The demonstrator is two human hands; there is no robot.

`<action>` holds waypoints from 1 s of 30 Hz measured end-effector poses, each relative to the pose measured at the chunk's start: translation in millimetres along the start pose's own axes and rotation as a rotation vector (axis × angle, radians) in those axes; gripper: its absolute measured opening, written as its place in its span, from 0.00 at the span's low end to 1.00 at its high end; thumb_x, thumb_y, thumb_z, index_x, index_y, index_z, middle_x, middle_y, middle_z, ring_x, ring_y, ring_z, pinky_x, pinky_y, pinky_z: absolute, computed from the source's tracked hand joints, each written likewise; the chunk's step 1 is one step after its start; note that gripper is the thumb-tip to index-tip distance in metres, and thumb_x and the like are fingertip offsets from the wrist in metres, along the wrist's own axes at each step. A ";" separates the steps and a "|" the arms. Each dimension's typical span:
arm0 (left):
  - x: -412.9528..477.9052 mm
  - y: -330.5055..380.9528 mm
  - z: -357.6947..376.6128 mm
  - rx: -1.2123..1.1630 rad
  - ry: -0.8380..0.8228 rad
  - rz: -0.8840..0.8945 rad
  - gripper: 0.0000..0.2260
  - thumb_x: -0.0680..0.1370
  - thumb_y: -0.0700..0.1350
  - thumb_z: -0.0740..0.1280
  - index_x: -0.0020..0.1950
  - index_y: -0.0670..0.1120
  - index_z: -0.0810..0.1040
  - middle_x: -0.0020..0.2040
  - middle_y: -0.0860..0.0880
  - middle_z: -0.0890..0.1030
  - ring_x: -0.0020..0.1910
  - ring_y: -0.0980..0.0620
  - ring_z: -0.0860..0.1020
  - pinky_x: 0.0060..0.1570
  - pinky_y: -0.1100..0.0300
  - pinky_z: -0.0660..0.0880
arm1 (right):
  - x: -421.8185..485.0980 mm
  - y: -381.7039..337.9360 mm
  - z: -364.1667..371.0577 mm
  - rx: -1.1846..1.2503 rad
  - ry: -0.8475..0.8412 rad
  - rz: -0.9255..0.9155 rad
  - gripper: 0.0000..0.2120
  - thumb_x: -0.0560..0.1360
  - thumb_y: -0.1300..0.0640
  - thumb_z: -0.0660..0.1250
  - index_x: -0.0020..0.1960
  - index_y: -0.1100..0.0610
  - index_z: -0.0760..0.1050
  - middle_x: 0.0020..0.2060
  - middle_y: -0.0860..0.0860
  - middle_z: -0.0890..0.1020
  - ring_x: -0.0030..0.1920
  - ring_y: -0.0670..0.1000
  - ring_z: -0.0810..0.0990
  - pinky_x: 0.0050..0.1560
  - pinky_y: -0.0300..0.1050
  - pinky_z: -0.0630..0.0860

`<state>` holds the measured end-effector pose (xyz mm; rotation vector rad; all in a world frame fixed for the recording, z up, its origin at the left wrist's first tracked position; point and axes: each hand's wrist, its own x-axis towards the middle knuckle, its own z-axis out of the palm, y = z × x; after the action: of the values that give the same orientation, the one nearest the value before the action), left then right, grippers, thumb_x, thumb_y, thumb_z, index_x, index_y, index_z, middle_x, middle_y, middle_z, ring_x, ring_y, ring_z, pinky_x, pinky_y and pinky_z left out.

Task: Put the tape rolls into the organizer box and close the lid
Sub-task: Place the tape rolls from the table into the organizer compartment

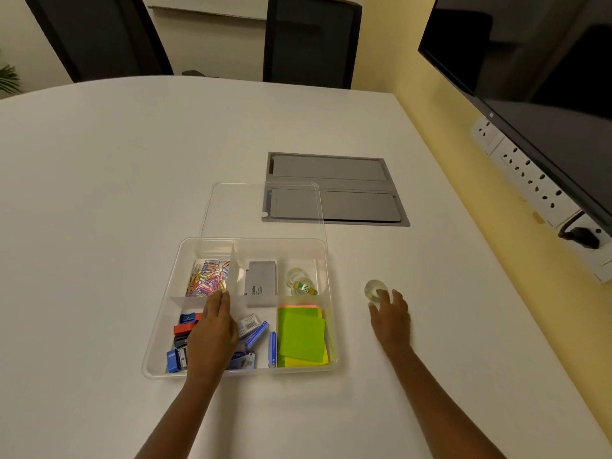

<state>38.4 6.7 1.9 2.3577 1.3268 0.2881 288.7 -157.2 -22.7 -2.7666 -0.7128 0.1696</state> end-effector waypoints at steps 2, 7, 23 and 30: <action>-0.1 -0.3 0.3 -0.001 0.001 0.004 0.21 0.75 0.38 0.63 0.67 0.38 0.64 0.68 0.37 0.70 0.58 0.36 0.76 0.49 0.41 0.79 | 0.3 2.7 -2.4 0.017 -0.007 -0.006 0.14 0.77 0.59 0.63 0.61 0.63 0.73 0.63 0.61 0.73 0.62 0.61 0.72 0.60 0.52 0.73; -0.3 -0.2 0.3 -0.002 -0.001 0.004 0.21 0.75 0.38 0.63 0.68 0.38 0.64 0.68 0.37 0.70 0.59 0.36 0.76 0.49 0.41 0.79 | 5.6 -27.2 -19.3 0.313 -0.039 -0.026 0.10 0.76 0.65 0.64 0.56 0.67 0.75 0.60 0.64 0.73 0.59 0.63 0.74 0.59 0.51 0.74; -0.8 2.1 -2.6 -0.019 0.031 0.015 0.21 0.75 0.36 0.61 0.68 0.37 0.64 0.68 0.36 0.69 0.63 0.37 0.73 0.56 0.43 0.76 | -4.2 -100.0 0.4 0.123 -0.180 -0.446 0.18 0.81 0.57 0.54 0.71 0.56 0.64 0.76 0.54 0.58 0.77 0.53 0.52 0.73 0.49 0.59; -6.1 2.4 -3.3 -0.026 0.011 0.008 0.21 0.75 0.37 0.64 0.67 0.37 0.65 0.67 0.36 0.71 0.62 0.36 0.74 0.57 0.42 0.75 | -20.7 -82.1 6.5 0.184 -0.184 -0.465 0.18 0.82 0.58 0.52 0.71 0.60 0.65 0.76 0.55 0.59 0.78 0.53 0.51 0.75 0.44 0.57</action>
<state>35.8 1.2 6.1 2.3433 1.3111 0.3193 232.1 -96.8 -3.7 -2.3566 -1.2917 0.3721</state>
